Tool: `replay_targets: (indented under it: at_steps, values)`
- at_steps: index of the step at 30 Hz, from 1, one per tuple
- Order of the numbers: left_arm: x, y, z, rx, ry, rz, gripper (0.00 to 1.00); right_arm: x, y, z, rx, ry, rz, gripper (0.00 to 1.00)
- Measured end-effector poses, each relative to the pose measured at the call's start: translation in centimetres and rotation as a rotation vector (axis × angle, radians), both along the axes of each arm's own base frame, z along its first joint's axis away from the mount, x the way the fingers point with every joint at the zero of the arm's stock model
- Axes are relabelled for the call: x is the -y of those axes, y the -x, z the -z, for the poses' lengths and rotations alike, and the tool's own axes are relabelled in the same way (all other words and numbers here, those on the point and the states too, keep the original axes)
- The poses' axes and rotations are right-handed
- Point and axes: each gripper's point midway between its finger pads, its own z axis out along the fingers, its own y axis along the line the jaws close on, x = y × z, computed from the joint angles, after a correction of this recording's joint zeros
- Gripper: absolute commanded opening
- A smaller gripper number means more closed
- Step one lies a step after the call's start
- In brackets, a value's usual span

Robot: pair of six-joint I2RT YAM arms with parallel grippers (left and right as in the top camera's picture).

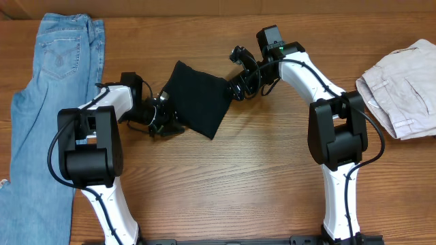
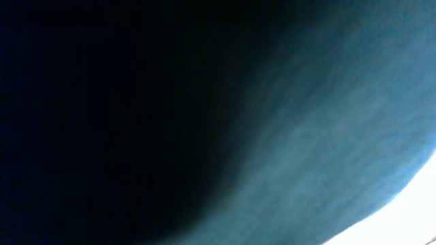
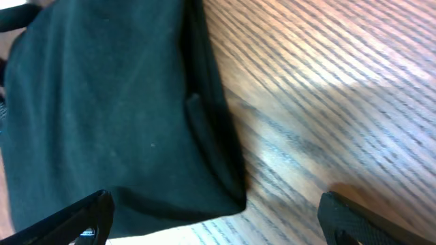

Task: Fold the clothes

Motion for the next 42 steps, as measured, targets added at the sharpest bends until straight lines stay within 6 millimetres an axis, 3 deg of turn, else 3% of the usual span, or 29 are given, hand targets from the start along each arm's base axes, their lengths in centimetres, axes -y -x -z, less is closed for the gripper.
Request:
replay_targets:
  at_steps: [3,5,6,8,11,14,18,20,24,29,31,35,39,42]
  values:
    - [0.1,-0.7,0.0,0.015,0.01,-0.023,0.33,-0.5,0.4,-0.1,-0.011,-0.016,-0.01,0.98]
    - [0.2,-0.9,-0.1,0.019,0.014,-0.032,0.32,-1.1,0.9,-0.2,-0.022,-0.02,-0.023,0.87]
    - [0.2,-1.1,-0.1,0.02,0.014,-0.038,0.32,-1.4,1.1,-0.2,-0.025,-0.022,-0.031,0.79]
    - [0.1,-1.2,0.0,0.021,0.014,-0.045,0.32,-2.2,1.7,-0.1,-0.035,-0.024,-0.047,0.33]
    - [-0.1,-1.5,0.0,0.026,0.013,-0.056,0.31,-3.0,2.7,0.2,-0.061,-0.016,-0.067,0.17]
    - [-1.0,-1.9,0.1,0.026,0.005,-0.085,0.31,-2.9,3.8,0.6,-0.12,0.007,-0.049,0.19]
    - [-3.0,-3.5,0.0,0.087,-0.026,-0.131,0.33,-1.8,6.1,1.1,-0.263,0.063,0.004,0.38]
    - [-4.1,-4.4,0.0,0.12,-0.039,-0.161,0.34,-1.1,7.4,1.2,-0.335,0.095,0.017,0.42]
    - [-6.5,-6.4,-0.2,0.189,-0.058,-0.226,0.35,-0.3,10.2,1.1,-0.476,0.138,0.036,0.65]
    - [-7.4,-6.7,-0.3,0.186,-0.076,-0.25,0.34,-0.8,12.1,1.0,-0.553,0.155,0.026,0.93]
    - [-7.5,-6.6,-0.4,0.171,-0.087,-0.248,0.34,-1.1,12.2,0.9,-0.552,0.153,0.018,1.0]
    - [-7.6,-5.6,-0.6,0.13,-0.112,-0.215,0.34,-0.7,11.5,0.4,-0.556,0.142,0.045,1.0]
    - [-7.5,-4.9,-1.7,0.114,-0.114,-0.155,0.38,1.2,8.8,-1.3,-0.516,0.119,0.112,1.0]
    - [-7.1,-4.7,-3.1,0.122,-0.083,-0.119,0.51,3.2,6.0,-2.6,-0.462,0.087,0.174,1.0]
